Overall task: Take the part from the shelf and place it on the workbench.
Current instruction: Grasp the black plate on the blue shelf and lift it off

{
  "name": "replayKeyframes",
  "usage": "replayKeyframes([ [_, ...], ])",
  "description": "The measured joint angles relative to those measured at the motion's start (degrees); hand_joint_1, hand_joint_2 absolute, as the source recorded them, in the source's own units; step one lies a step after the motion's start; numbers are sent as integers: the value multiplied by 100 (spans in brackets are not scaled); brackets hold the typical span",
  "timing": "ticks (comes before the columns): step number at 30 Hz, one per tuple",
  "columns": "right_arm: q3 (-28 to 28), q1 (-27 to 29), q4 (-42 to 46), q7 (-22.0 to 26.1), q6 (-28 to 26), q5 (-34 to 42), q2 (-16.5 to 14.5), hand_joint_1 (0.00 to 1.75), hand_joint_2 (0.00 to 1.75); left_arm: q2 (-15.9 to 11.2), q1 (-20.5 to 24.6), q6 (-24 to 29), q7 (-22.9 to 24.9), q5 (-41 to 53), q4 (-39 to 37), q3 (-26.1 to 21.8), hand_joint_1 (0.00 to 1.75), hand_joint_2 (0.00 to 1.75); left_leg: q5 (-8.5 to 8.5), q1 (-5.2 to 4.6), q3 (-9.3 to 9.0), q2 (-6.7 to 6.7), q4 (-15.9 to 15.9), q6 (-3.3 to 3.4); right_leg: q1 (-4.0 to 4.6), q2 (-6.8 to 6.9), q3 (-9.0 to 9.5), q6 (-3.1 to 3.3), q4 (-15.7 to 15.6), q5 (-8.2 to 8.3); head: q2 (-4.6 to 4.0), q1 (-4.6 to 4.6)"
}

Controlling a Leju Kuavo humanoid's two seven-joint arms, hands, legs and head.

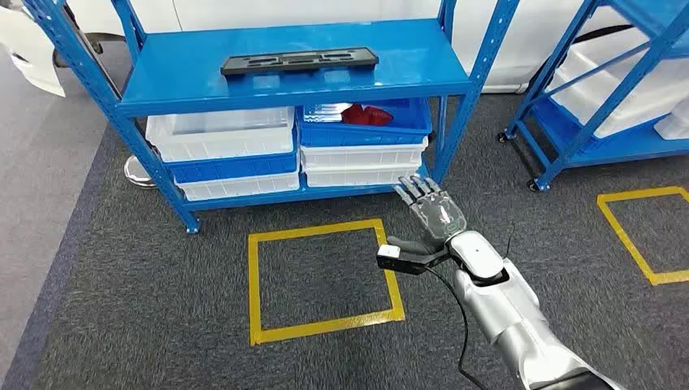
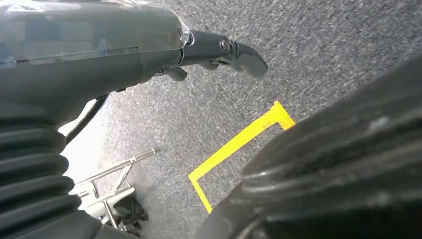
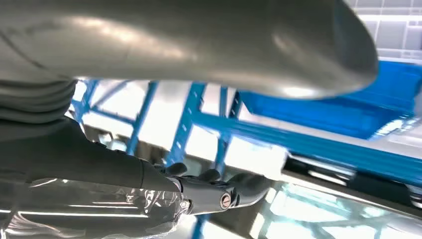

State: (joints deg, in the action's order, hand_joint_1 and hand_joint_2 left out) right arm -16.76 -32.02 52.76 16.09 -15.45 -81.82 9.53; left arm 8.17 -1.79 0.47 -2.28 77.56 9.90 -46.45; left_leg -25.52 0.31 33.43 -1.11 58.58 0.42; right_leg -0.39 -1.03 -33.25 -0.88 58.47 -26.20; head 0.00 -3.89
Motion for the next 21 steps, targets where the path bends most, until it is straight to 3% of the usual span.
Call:
replayKeyframes([
  [2,-62,-83,0,-3,1,-19,7,0,0,2,0,5,5,-5,0,-3,0,0,14,15,-12,10,-25,34,-12,16,-47,-31,119,-82,0,0],
  [3,-124,-168,0,-8,2,-38,13,0,0,4,1,10,10,-11,0,-6,0,0,25,25,-18,18,-42,65,-20,26,-143,-59,329,-202,0,0],
  [6,-278,-365,-2,-26,47,-69,19,0,0,4,0,14,17,-24,0,-25,0,0,30,25,-18,26,-50,114,-33,45,-691,-113,1435,-666,0,0],
  [7,-328,-403,-2,-29,83,-72,20,0,0,4,0,17,20,-30,0,-35,0,0,29,24,-23,19,-49,116,-34,45,-813,-118,1653,-693,0,0],
  [8,-380,-442,0,-28,126,-68,20,0,0,4,0,20,24,-36,0,-45,0,0,26,24,-32,11,-46,115,-34,45,-826,-114,1643,-603,0,0],
  [9,-430,-493,5,-21,175,-62,21,0,0,4,0,22,27,-44,0,-52,0,0,21,23,-44,3,-42,109,-34,45,-730,-100,1406,-418,0,0],
  [11,-523,-654,22,7,303,-32,29,0,0,7,0,23,32,-56,0,-59,0,0,5,13,-57,-8,-29,83,-21,32,-363,-49,585,-9,0,0],
  [12,-576,-755,30,19,385,-6,37,0,0,8,0,23,32,-59,0,-61,0,0,0,4,-49,-15,-20,59,-7,21,-229,-19,269,101,0,0],
  [13,-634,-855,34,27,467,25,48,0,0,9,0,25,32,-59,0,-62,0,0,-2,-2,-36,-19,-14,32,9,11,-160,7,84,143,0,0],
  [17,-902,-1209,40,31,718,171,80,0,0,3,0,29,33,-59,0,-66,0,0,-45,-12,22,-29,33,-91,-9,13,-148,123,-33,169,0,0],
  [19,-1046,-1398,46,44,771,249,85,0,0,-2,4,29,16,-58,0,-66,0,0,-302,-7,230,-30,480,-139,-37,18,-122,179,-73,193,0,-1],
  [21,-1191,-1553,46,67,810,318,88,0,0,-2,5,31,-55,-60,0,-66,0,0,-626,-14,532,-47,1233,-173,-35,16,-96,208,-75,186,0,-1],
])
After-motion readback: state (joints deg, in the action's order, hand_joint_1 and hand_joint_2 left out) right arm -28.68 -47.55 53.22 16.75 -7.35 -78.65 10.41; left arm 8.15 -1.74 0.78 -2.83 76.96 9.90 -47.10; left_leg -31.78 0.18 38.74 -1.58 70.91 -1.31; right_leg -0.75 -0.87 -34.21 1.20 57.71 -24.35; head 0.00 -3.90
